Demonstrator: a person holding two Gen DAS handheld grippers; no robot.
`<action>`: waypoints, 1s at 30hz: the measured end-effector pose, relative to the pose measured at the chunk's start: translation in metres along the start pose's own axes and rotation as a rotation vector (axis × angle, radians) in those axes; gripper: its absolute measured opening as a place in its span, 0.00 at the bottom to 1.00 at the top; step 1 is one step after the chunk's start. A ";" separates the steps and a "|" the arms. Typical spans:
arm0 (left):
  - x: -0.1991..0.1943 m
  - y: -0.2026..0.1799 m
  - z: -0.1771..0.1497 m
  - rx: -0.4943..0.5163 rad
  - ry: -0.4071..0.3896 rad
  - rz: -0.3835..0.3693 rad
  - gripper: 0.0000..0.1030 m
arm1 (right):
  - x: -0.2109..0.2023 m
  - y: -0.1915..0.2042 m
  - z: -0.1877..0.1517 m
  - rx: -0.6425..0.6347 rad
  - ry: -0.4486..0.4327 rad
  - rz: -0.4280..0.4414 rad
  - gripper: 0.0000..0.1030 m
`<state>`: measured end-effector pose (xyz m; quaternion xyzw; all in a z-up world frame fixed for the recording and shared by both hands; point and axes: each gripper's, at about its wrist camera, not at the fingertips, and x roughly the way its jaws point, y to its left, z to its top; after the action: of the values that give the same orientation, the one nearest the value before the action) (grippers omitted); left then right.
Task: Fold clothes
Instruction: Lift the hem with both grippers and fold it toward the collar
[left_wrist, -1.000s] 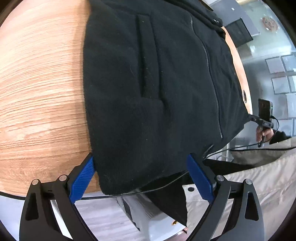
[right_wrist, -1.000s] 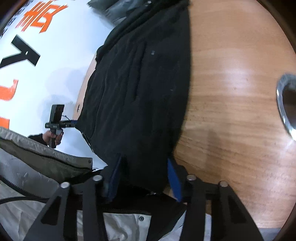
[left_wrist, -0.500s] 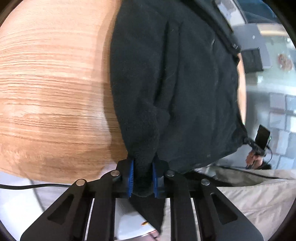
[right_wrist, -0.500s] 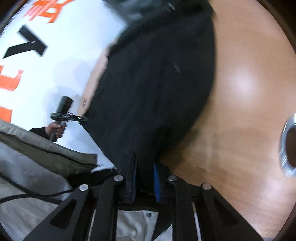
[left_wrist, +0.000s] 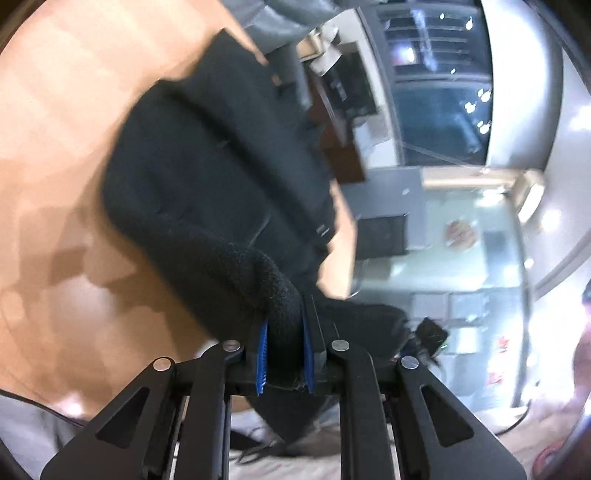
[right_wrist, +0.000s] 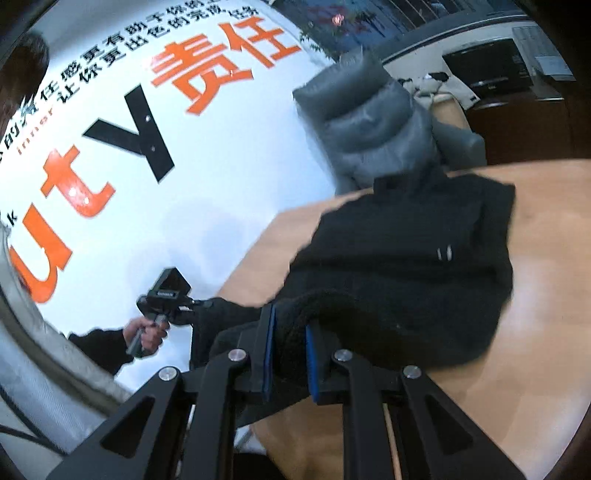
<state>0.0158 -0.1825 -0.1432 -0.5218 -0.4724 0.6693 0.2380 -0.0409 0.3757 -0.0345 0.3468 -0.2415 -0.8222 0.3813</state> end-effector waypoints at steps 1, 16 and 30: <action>-0.007 -0.001 0.007 0.001 -0.005 -0.022 0.13 | 0.007 -0.002 0.009 -0.007 -0.012 -0.005 0.14; 0.109 -0.025 0.213 -0.018 -0.179 -0.111 0.14 | 0.105 -0.132 0.145 0.045 -0.113 -0.185 0.14; 0.185 0.019 0.318 0.072 -0.085 -0.013 0.15 | 0.140 -0.285 0.119 0.356 -0.084 -0.261 0.20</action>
<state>-0.3381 -0.1633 -0.2450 -0.4808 -0.4610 0.7059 0.2407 -0.3275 0.4492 -0.2011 0.4025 -0.3515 -0.8227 0.1940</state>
